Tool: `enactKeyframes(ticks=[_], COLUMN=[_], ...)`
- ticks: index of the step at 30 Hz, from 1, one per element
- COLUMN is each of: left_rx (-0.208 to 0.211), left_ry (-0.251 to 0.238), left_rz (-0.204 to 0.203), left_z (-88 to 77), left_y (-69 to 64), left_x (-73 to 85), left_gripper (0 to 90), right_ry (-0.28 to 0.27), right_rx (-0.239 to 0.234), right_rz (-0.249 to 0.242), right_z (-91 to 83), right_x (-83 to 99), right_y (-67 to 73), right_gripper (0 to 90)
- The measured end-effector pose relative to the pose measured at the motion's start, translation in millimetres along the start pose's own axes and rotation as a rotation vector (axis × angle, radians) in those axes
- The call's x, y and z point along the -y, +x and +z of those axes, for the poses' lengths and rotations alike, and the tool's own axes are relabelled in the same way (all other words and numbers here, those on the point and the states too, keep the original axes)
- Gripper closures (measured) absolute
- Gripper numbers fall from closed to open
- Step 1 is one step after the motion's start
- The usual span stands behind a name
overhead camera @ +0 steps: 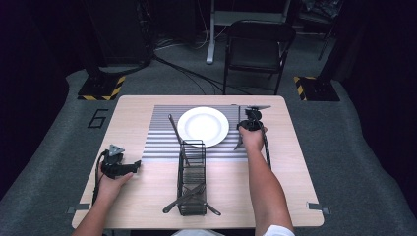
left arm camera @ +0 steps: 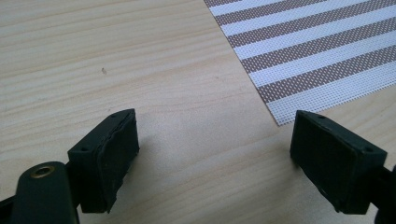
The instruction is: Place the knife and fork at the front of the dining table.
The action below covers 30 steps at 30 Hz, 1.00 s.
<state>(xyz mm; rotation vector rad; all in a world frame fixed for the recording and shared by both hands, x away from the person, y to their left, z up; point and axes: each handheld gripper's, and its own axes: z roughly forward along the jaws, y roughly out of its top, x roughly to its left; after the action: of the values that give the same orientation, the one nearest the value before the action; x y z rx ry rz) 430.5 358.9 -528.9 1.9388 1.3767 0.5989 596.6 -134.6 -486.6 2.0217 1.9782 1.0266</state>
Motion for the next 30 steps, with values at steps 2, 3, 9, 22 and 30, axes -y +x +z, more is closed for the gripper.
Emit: enactKeyframes(ticks=[2,3,9,22,30], left_rx=[0.0,0.0,-0.002,-0.002,-0.002], left_ry=[0.0,0.0,-0.007,-0.007,-0.007], left_rz=[0.0,0.0,-0.002,-0.001,-0.001], left_z=[0.0,0.0,0.7,0.7,0.7], left_y=[0.0,0.0,-0.2,-0.2,-0.2], left_x=[0.0,0.0,0.0,0.0,0.0], left_gripper=[15.3,15.3,15.3,15.3,15.3], right_ry=[0.0,0.0,-0.005,-0.026,-0.015], right_rx=[-0.001,-0.001,0.005,0.037,0.064], right_rz=[0.007,0.007,0.023,0.069,0.057], right_z=[2.9,2.9,9.1,13.0,18.1], right_x=[0.0,0.0,1.5,2.7,5.1], right_y=[-1.9,-1.9,-2.5,-1.5,-3.2], right_gripper=[87.5,87.5,87.4,87.2,86.5])
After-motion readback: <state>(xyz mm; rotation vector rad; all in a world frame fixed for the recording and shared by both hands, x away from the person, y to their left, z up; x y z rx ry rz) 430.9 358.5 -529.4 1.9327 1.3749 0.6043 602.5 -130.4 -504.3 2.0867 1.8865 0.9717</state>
